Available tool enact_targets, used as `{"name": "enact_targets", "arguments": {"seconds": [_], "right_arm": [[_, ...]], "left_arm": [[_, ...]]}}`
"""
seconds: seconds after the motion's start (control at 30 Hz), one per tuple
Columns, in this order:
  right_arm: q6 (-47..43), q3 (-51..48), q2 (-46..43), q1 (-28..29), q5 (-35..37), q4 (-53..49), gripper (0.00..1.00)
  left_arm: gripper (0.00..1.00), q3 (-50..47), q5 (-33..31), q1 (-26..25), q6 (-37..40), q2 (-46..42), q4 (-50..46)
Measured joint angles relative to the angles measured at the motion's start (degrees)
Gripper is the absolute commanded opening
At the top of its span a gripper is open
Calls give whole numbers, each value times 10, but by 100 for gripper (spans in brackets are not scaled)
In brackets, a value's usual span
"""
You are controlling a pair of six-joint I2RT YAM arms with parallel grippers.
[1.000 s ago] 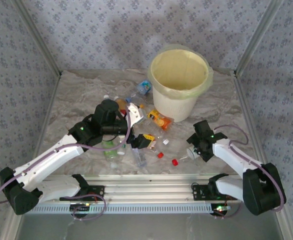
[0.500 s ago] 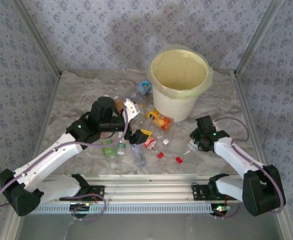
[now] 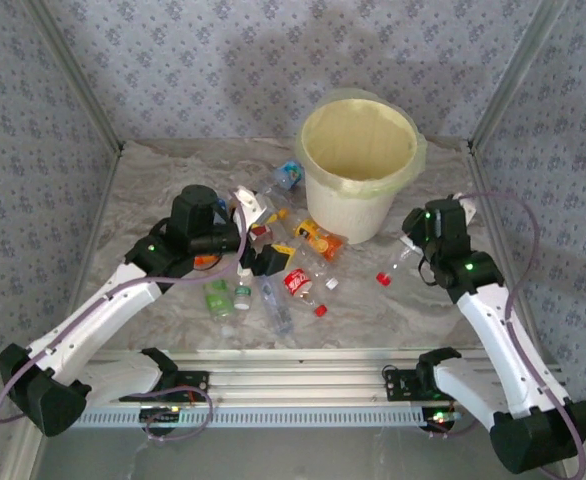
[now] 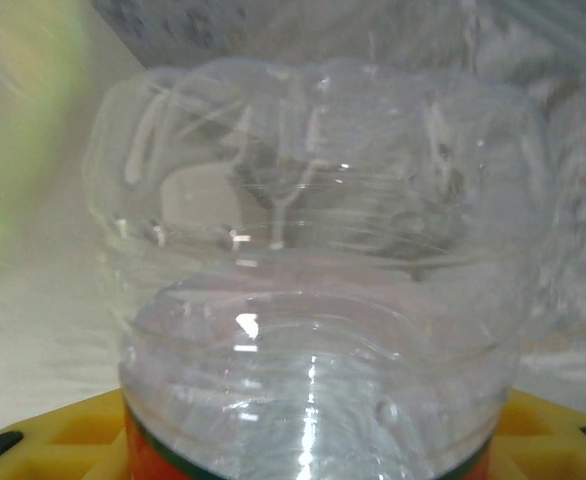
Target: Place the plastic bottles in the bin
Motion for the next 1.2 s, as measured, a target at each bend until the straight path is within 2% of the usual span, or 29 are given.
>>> {"name": "enact_targets", "arguments": {"seconds": [0.33,0.77,0.93,1.2], "right_arm": [[-112,220,57,37,61,-20,53],[-260,434,243,96,105,52,53],[-312,523,333,105,91,72,52],[-366,676,485,110,2,40,55]], "left_arm": [[100,0,-3,2,-33,-18,23],[100,-28,-67,0,-86,-55,84],[100,-28,-78,0,-78,-55,84],[100,-28,-82,0,-55,-54,79]]}}
